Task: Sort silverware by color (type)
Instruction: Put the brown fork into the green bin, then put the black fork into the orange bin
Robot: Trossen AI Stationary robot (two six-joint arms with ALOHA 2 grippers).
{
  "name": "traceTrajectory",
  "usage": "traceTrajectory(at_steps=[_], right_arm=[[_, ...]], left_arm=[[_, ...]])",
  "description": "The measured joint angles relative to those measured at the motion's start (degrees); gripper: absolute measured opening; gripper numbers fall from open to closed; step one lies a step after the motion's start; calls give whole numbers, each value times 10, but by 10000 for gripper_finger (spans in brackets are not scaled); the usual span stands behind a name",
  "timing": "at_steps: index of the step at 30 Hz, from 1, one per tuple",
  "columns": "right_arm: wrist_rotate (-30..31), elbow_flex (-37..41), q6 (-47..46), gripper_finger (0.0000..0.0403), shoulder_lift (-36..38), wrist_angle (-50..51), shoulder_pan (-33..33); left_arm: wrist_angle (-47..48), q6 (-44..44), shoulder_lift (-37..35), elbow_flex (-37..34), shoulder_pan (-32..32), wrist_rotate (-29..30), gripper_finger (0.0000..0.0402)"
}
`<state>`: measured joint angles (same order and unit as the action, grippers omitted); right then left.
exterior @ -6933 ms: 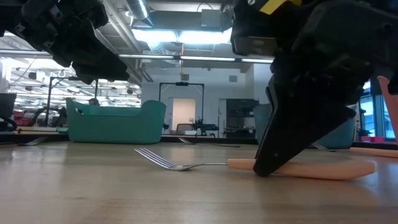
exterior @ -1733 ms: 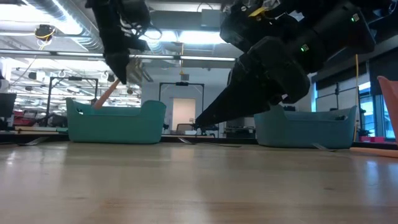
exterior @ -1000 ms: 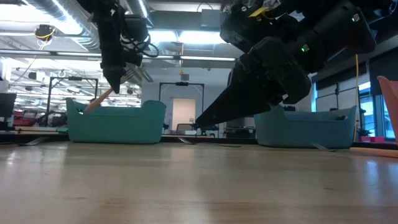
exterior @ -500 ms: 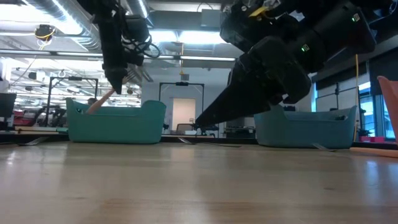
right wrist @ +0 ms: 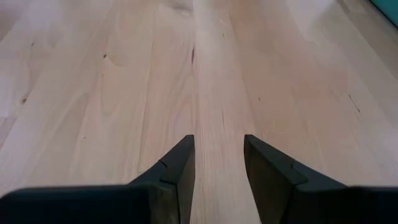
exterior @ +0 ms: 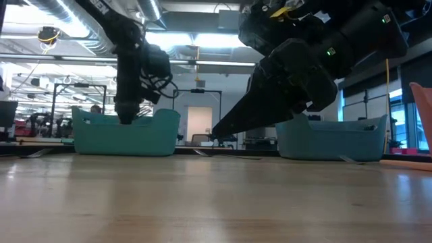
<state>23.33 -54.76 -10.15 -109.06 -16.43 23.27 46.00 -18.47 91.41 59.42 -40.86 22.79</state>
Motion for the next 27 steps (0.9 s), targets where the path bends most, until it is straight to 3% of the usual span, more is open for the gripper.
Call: traceTrajectory(at_steps=[7,12,17,27], right_arm=[[0,0,0,127,0,0,0],[0,0,0,127,0,0,0],[0,0,0,127,0,0,0],[0,0,-13,127,0,0,0]], left_arm=[[3,14,16,0,1,2,63],[45,29,-12,16,13,20,93],[79,79,-80,35,41,23,97],[170,236,-238,35,122,-71,97]])
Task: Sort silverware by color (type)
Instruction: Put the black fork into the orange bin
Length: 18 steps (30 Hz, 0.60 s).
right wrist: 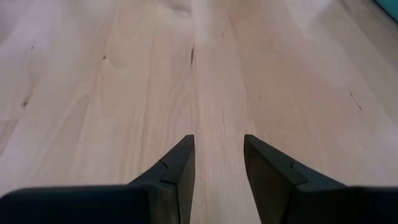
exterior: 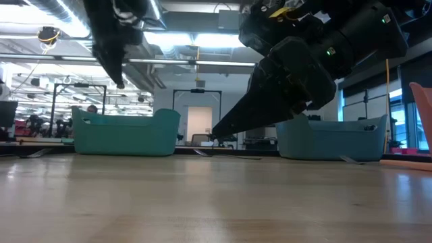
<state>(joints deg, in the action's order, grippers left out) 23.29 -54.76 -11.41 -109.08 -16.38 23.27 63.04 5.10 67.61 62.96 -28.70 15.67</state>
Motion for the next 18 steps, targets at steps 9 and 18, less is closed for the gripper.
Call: traceTrajectory(at_steps=[9,18], right_arm=[[0,0,-4,127,0,0,0],[0,0,-6,127,0,3,0]], left_arm=[[83,178,-37,0,151,-112,98],[83,384,-34,-1,388,-108,98]])
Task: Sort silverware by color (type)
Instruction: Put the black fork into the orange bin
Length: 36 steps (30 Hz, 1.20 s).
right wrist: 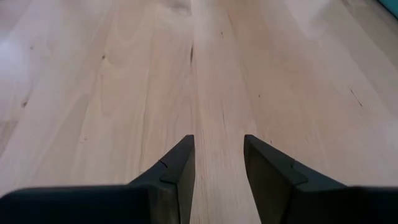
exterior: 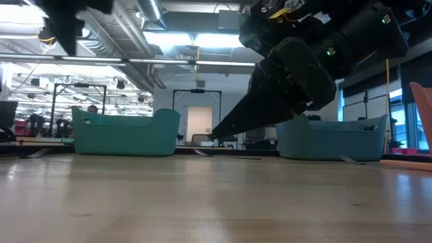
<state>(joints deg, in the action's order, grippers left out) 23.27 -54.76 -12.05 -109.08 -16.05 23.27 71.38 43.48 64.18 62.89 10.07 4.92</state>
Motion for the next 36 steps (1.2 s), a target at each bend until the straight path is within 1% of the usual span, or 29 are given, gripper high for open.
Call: traceTrajectory(at_steps=[3,8,11,15,18,25,28,33,36], right_arm=[[0,0,0,127,0,0,0],[0,0,-1,127,0,0,0],[0,0,-1,127,0,0,0],[0,0,-2,127,0,0,0],[0,0,-12,127,0,0,0],[-5,0,-12,127,0,0,0],[-5,0,-13,127,0,0,0],[-10,0,-14,127,0,0,0],[-25,0,-21,127,0,0,0]], left_arm=[[-3,70,3,0,85,33,98],[-45,146,27,0,205,55,98],[-81,168,54,0,258,65,98],[-123,197,99,0,310,60,98],[-144,242,136,0,339,46,98],[-199,431,230,0,382,-21,98],[-214,495,268,0,391,-50,98],[-219,576,324,0,403,-58,98],[-251,601,347,0,409,-60,98]])
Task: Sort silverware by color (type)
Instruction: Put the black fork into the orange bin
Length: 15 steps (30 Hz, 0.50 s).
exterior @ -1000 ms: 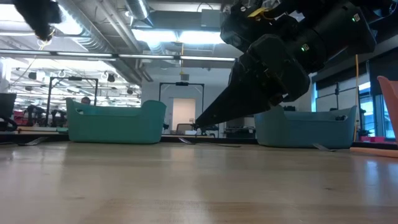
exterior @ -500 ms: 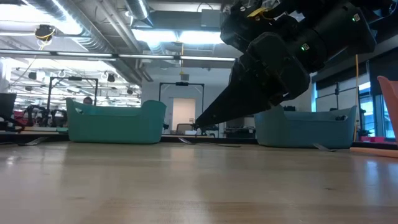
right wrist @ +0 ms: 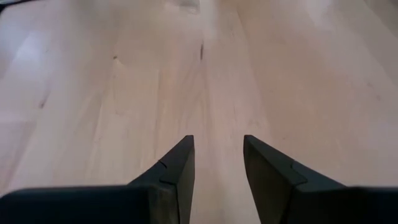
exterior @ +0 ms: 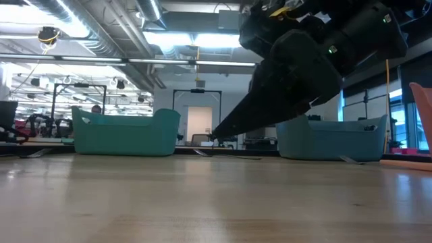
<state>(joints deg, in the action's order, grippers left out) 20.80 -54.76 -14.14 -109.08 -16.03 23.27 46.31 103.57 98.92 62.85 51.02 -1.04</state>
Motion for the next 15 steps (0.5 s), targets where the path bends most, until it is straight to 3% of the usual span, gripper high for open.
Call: traceTrajectory(at_steps=[9,15], right_arm=[[-30,0,-28,127,0,17,7],[-10,0,-21,127,0,17,34]], left_arm=[[-35,59,40,0,6,32,98],[-33,78,52,1,5,27,98]])
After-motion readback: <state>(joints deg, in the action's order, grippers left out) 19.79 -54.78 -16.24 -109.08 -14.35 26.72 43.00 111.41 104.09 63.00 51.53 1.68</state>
